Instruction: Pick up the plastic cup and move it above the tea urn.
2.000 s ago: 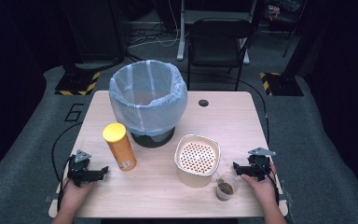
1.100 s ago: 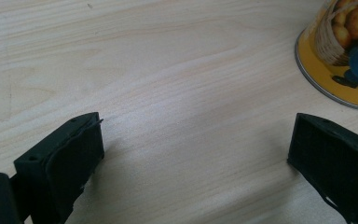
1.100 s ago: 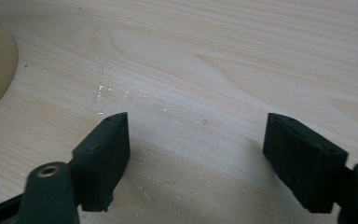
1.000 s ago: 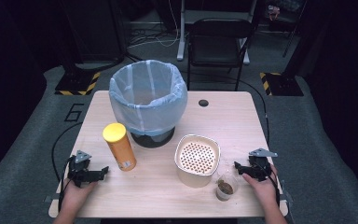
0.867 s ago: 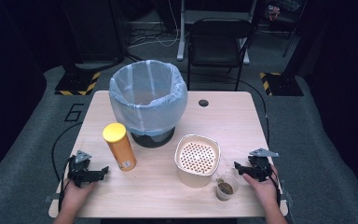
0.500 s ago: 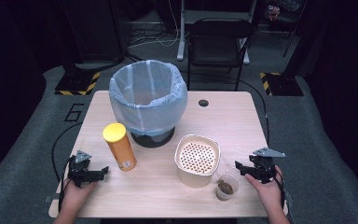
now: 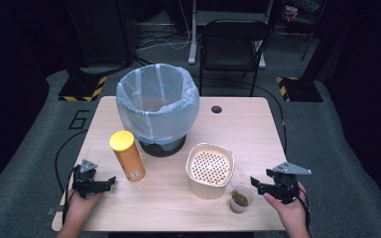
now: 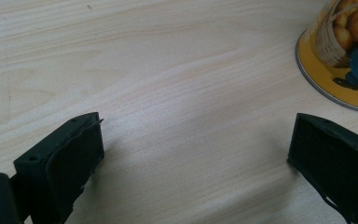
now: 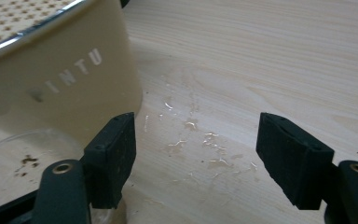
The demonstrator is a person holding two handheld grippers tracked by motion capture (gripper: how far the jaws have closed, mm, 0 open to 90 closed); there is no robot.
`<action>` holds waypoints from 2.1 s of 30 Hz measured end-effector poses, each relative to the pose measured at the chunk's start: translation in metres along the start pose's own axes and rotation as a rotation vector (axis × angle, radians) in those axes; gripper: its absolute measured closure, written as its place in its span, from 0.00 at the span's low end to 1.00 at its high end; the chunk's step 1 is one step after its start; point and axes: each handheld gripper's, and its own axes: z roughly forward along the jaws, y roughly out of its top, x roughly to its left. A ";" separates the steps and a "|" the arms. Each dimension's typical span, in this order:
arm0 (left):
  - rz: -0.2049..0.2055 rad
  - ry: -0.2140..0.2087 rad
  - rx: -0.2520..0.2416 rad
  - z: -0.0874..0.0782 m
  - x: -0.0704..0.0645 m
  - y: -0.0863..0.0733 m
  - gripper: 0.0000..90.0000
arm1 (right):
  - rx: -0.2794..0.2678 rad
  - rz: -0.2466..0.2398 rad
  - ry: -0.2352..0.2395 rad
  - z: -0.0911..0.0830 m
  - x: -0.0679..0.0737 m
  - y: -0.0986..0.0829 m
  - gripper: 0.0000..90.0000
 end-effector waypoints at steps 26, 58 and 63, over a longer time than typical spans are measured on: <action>-0.001 -0.001 0.000 0.000 0.000 0.000 0.03 | -0.017 -0.128 0.116 -0.012 0.061 -0.005 0.20; 0.004 -0.001 0.001 0.001 0.001 0.001 0.03 | 0.066 -0.151 0.095 0.018 0.073 -0.034 0.22; 0.004 -0.002 0.001 0.001 0.001 0.001 0.03 | 0.061 -0.161 0.092 0.019 0.068 -0.034 0.25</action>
